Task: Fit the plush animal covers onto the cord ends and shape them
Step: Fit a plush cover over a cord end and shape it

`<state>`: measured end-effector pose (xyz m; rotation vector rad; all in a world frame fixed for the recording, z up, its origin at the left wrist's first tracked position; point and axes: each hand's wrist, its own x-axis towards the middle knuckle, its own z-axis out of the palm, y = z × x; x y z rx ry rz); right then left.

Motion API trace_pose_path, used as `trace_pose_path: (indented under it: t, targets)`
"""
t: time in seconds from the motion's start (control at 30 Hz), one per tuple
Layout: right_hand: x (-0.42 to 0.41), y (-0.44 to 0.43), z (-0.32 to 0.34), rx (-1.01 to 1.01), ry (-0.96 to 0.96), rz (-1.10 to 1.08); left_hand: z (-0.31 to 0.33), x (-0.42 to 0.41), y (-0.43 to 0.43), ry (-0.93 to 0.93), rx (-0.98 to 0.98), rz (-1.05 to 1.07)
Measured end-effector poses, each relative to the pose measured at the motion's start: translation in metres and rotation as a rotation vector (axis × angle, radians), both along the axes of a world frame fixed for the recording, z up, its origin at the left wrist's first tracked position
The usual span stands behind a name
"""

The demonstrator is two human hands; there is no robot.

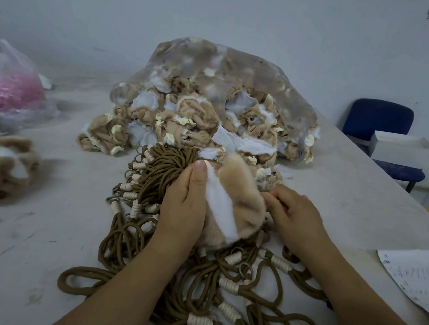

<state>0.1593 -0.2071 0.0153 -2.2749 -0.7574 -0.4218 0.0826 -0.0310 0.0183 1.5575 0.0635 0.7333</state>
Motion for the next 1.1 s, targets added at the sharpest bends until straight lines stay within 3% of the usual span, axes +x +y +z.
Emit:
trace_pose_path:
  t: [0.3, 0.47, 0.73, 0.87, 1.03, 1.1]
  targets:
    - [-0.007, 0.004, -0.003, 0.041, 0.144, 0.039, 0.001, 0.002, 0.001, 0.029, 0.057, -0.032]
    - [-0.003, 0.008, -0.007, -0.068, 0.243, 0.086, -0.001, 0.001, -0.006, 0.123, 0.073, -0.098]
    - [0.000, 0.002, -0.007, -0.018, 0.193, 0.093, -0.001, -0.001, -0.009, 0.170, 0.057, -0.141]
    - [-0.003, 0.003, -0.006, 0.080, 0.218, 0.054, -0.002, -0.002, -0.008, 0.118, 0.099, -0.076]
    - [-0.004, 0.004, 0.004, 0.211, 0.135, -0.071, -0.003, -0.002, -0.004, -0.048, 0.438, 0.202]
    - [-0.005, 0.005, 0.009, 0.226, 0.148, -0.041, 0.000, -0.004, -0.003, -0.054, 0.441, 0.223]
